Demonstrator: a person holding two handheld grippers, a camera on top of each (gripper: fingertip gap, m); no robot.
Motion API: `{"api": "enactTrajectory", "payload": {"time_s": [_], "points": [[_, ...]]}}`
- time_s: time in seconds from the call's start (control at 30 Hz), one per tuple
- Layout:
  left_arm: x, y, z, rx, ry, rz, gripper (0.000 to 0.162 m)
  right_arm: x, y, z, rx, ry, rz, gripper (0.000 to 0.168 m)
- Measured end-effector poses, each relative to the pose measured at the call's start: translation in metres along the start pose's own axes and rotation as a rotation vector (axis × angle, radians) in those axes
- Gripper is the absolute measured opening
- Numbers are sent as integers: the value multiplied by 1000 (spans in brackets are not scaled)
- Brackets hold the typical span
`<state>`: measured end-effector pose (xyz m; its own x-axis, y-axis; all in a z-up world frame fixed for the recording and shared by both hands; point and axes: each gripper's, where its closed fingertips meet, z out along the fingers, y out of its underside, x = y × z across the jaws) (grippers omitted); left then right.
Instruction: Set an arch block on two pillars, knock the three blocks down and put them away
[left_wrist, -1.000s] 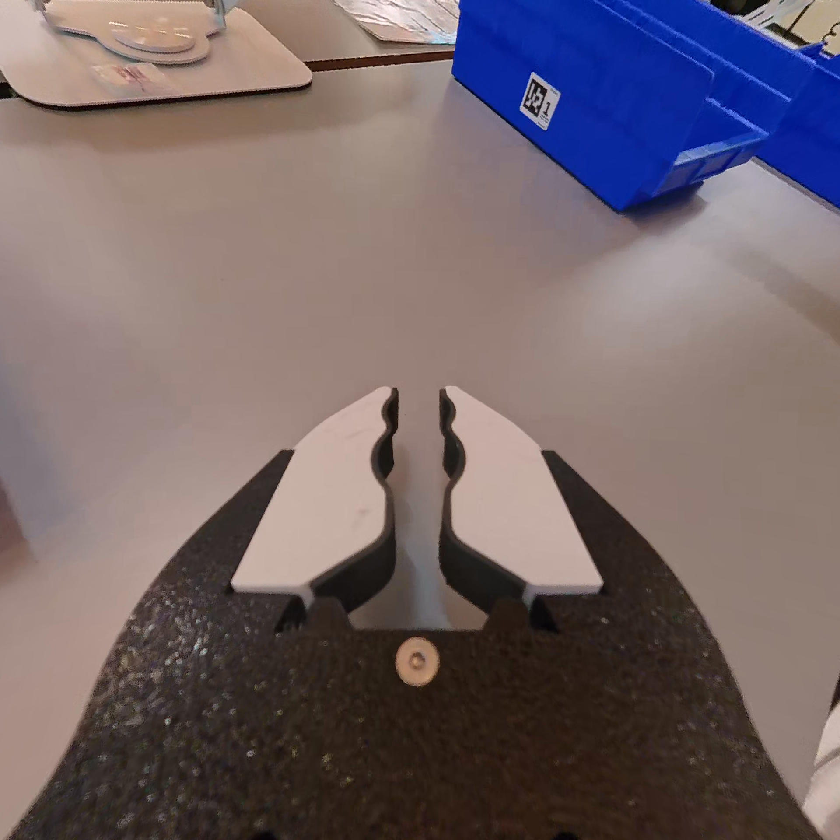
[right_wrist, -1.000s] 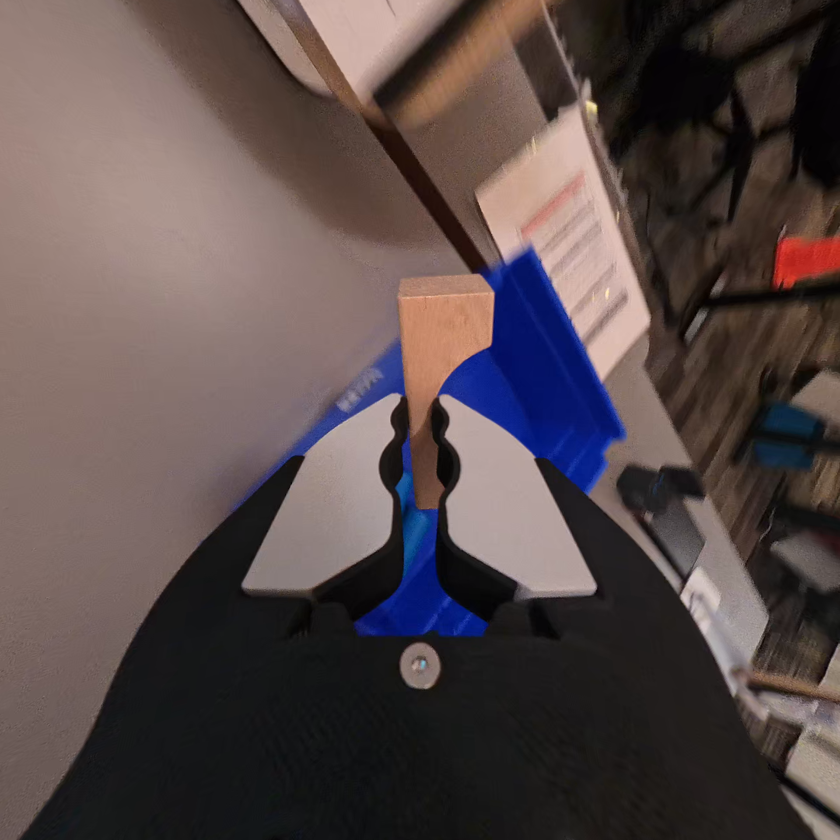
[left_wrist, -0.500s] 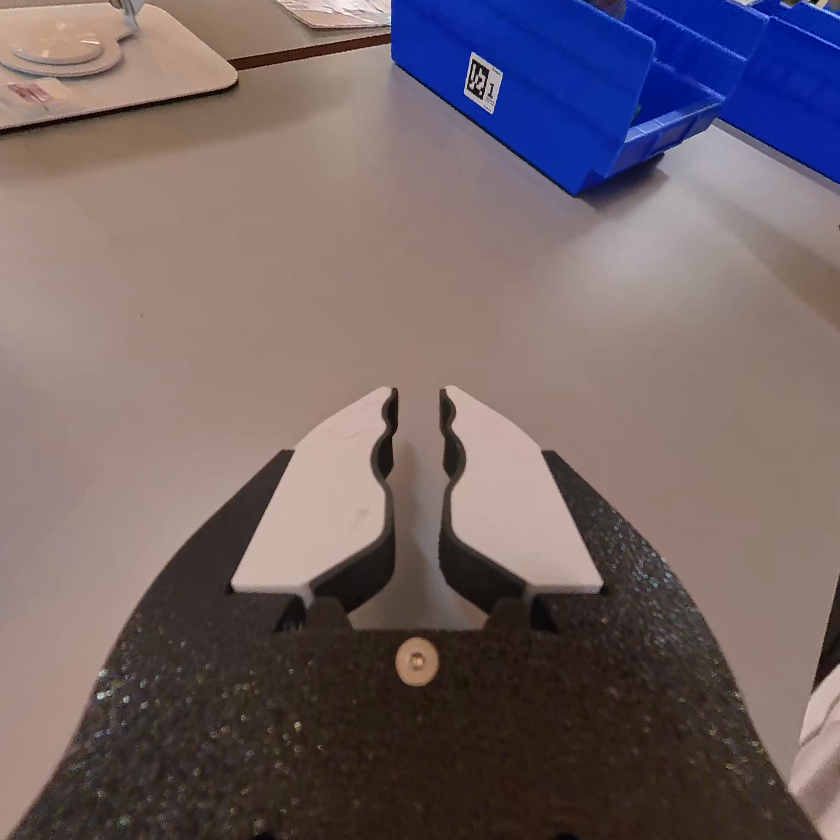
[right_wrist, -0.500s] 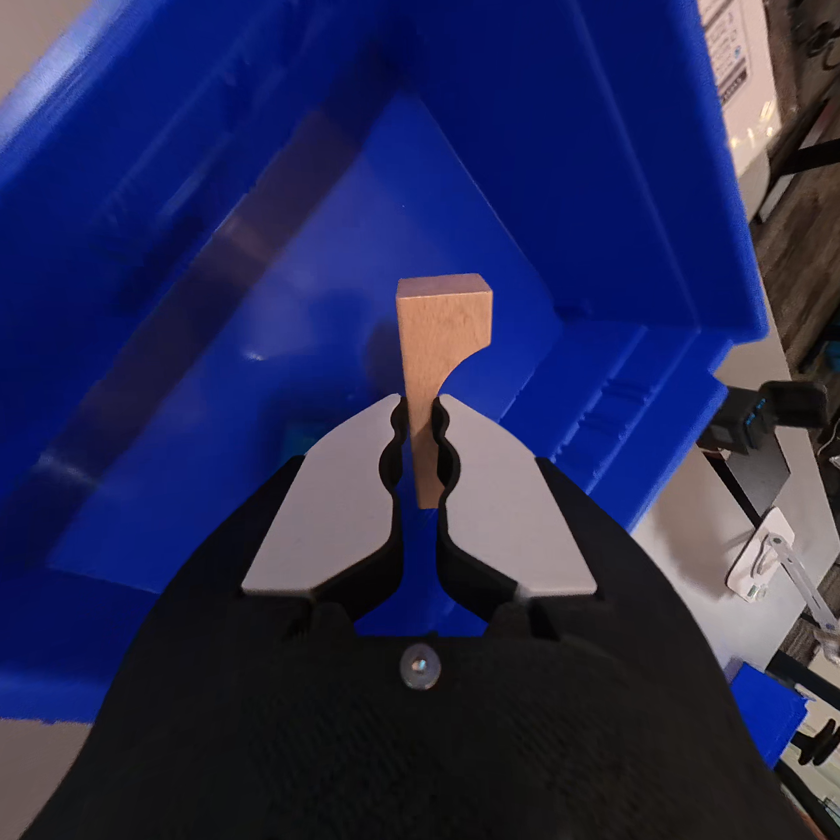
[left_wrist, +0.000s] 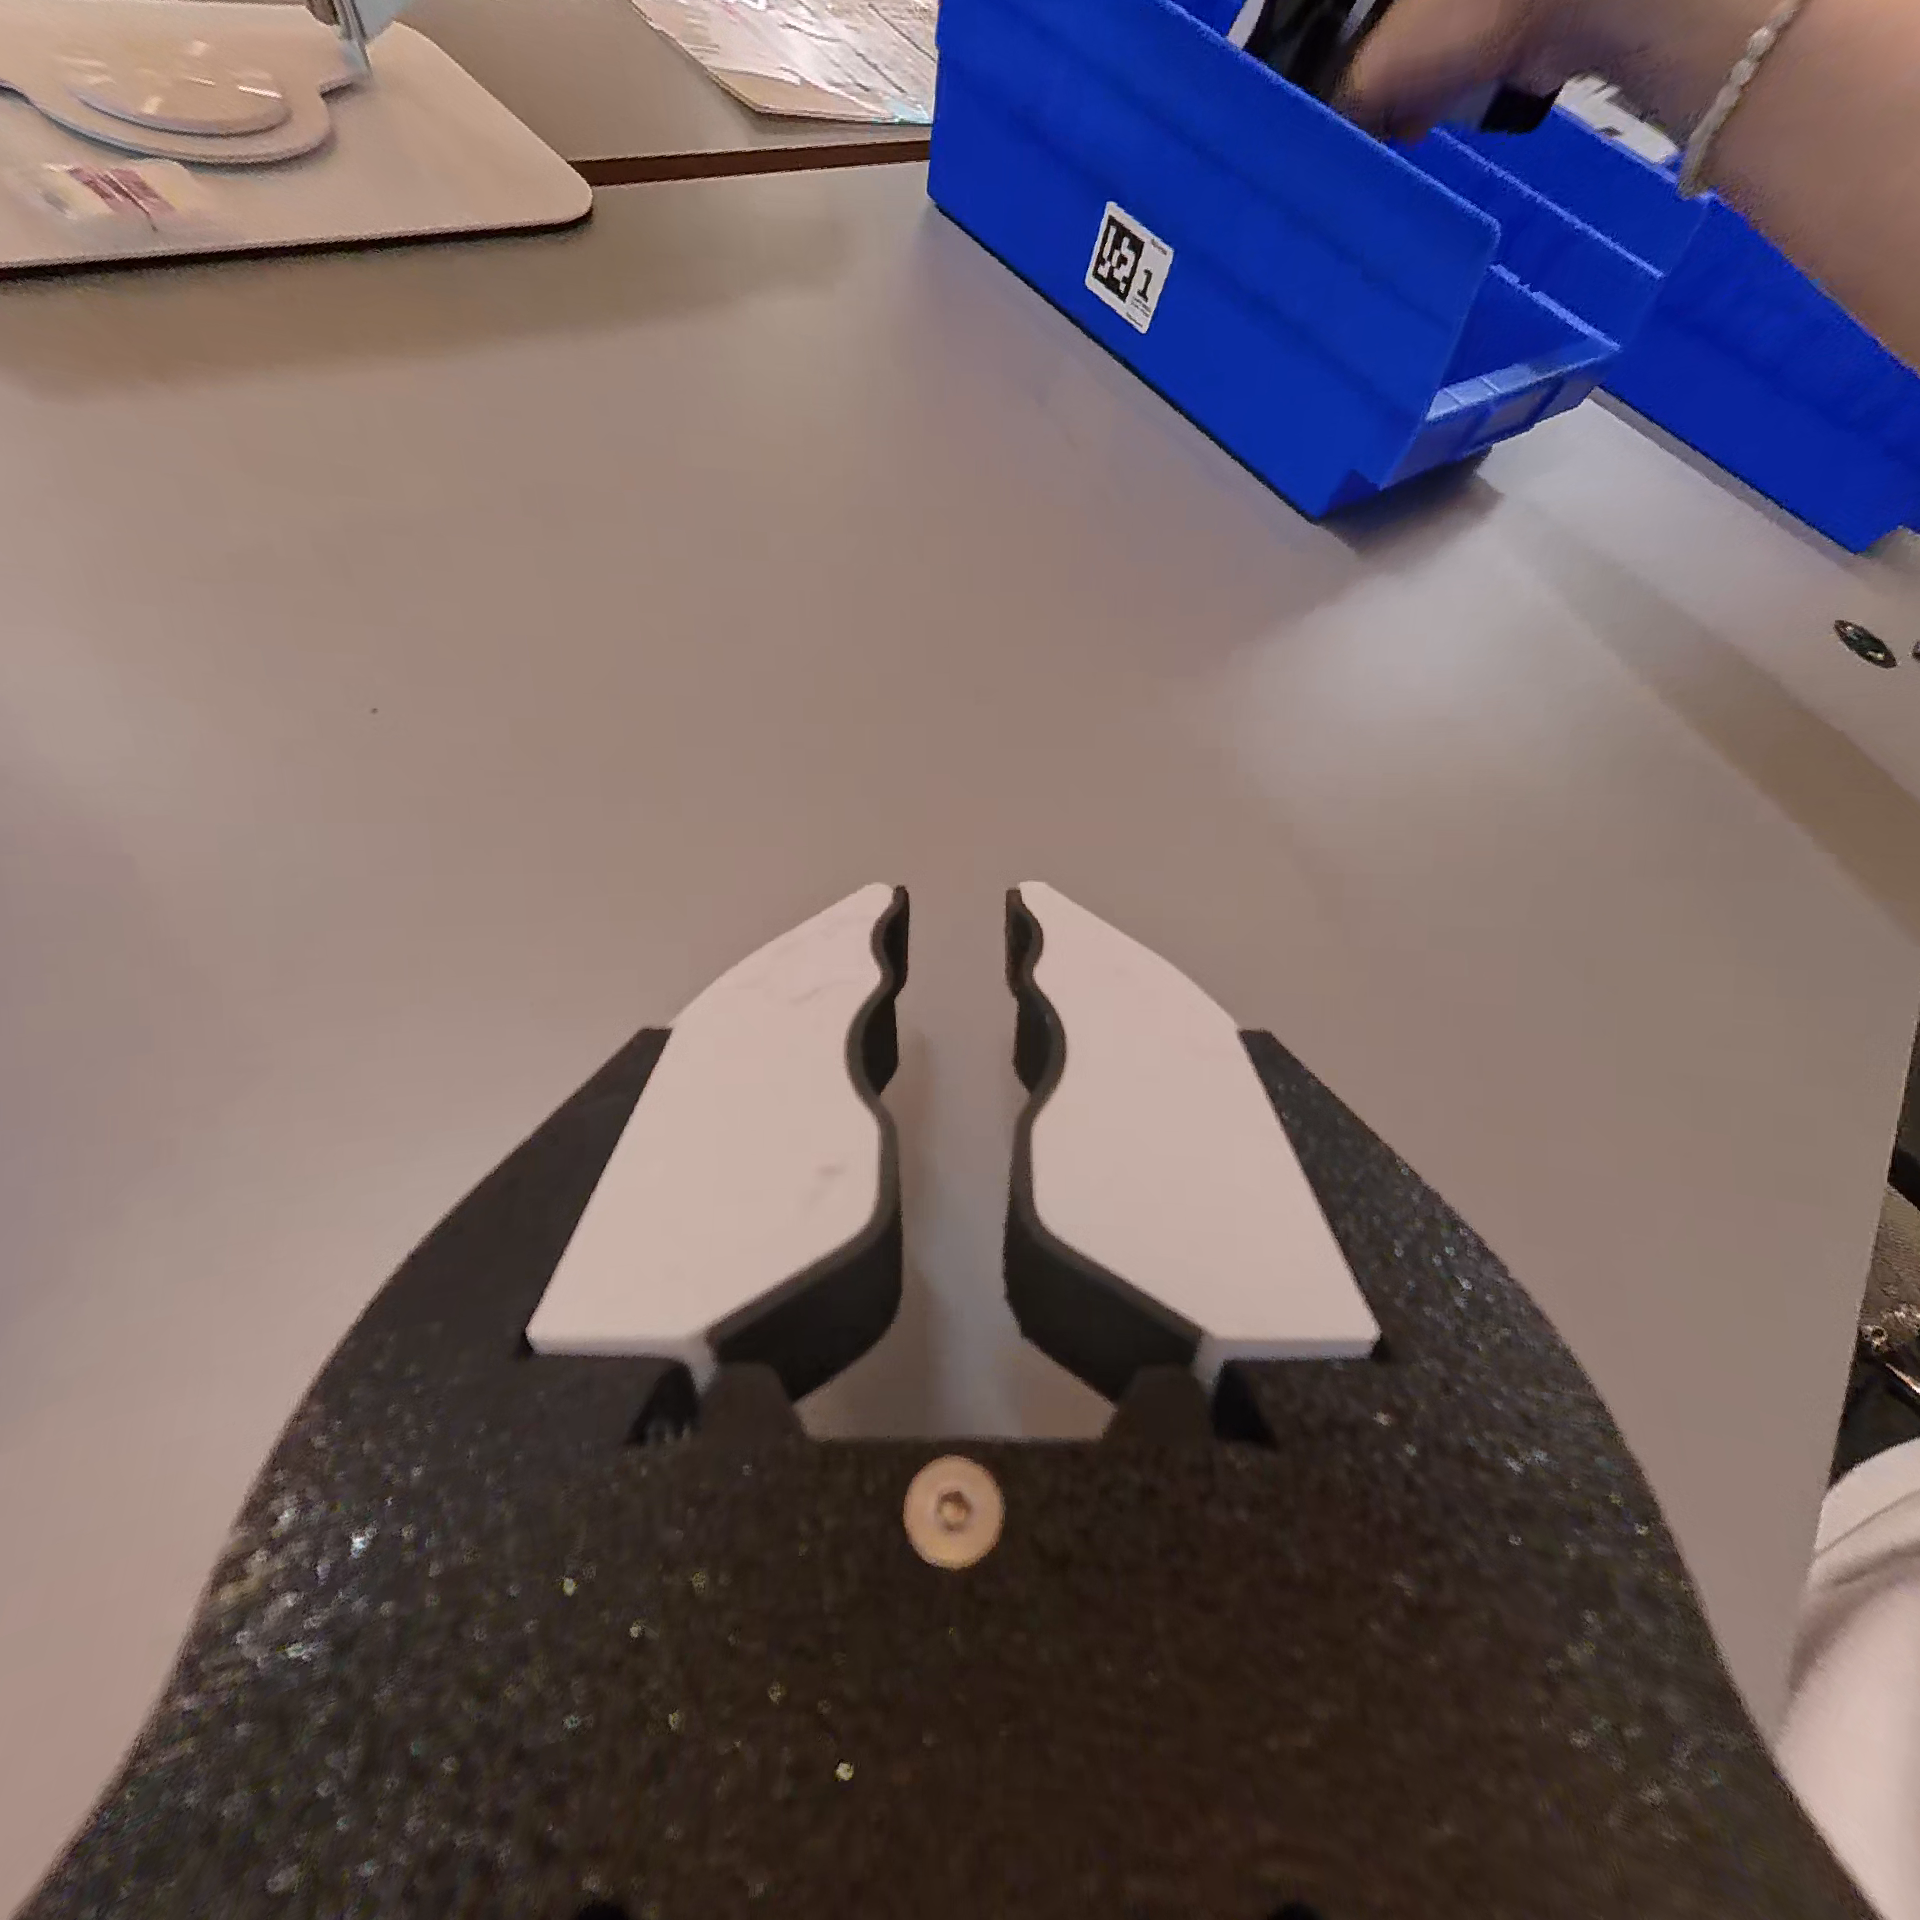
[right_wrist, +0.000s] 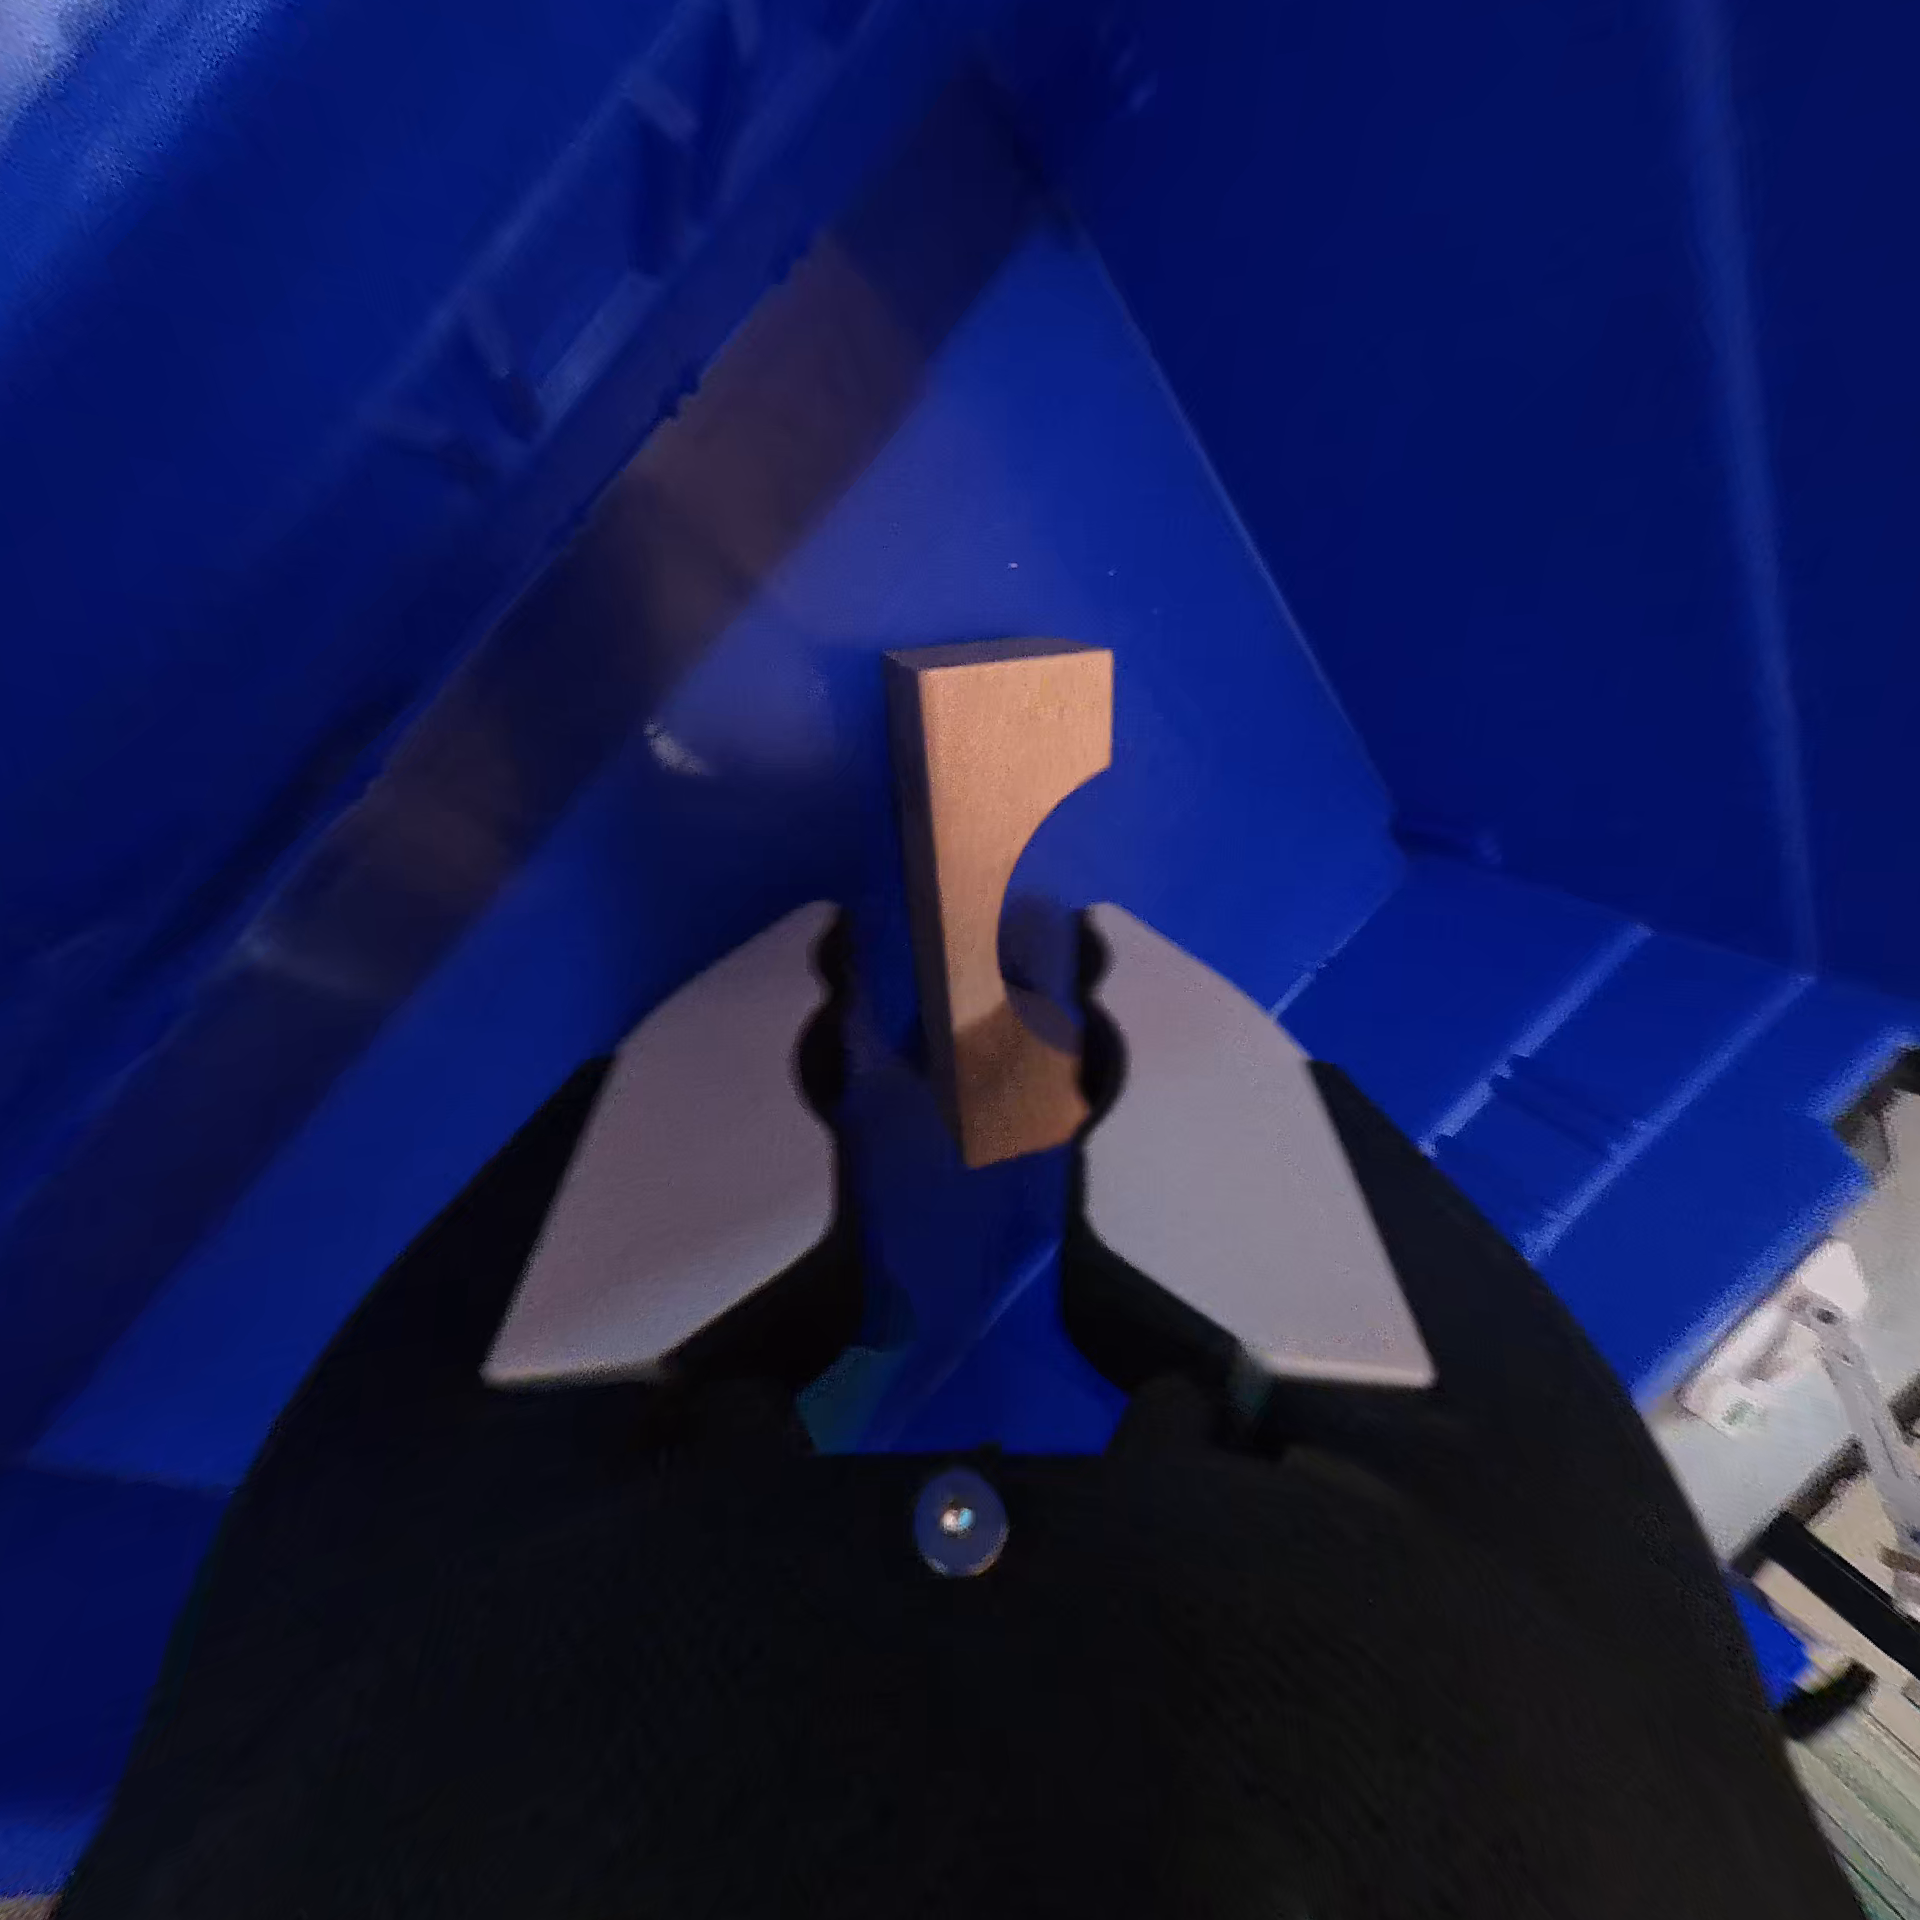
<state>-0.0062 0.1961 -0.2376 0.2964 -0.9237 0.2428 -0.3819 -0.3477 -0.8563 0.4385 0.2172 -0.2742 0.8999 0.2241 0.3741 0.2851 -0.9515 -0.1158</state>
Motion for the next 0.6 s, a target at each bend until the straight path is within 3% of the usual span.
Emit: {"api": "enactTrajectory", "payload": {"time_s": [0.03, 0.3, 0.5, 0.6], "points": [[0, 1, 1, -4, 3, -3, 17, 4, 0, -5, 5, 31, -10, 58], [8, 1, 3, -8, 23, 2, 17, -2, -10, -89, 289, 127, 52, 77], [17, -3, 3, -3, 37, 14, 18, -50, -5, -138, 577, 23, 187, 85], [23, -9, 1, 14, 49, 22, 18, -70, 9, -148, 632, 14, 212, 87]]}}
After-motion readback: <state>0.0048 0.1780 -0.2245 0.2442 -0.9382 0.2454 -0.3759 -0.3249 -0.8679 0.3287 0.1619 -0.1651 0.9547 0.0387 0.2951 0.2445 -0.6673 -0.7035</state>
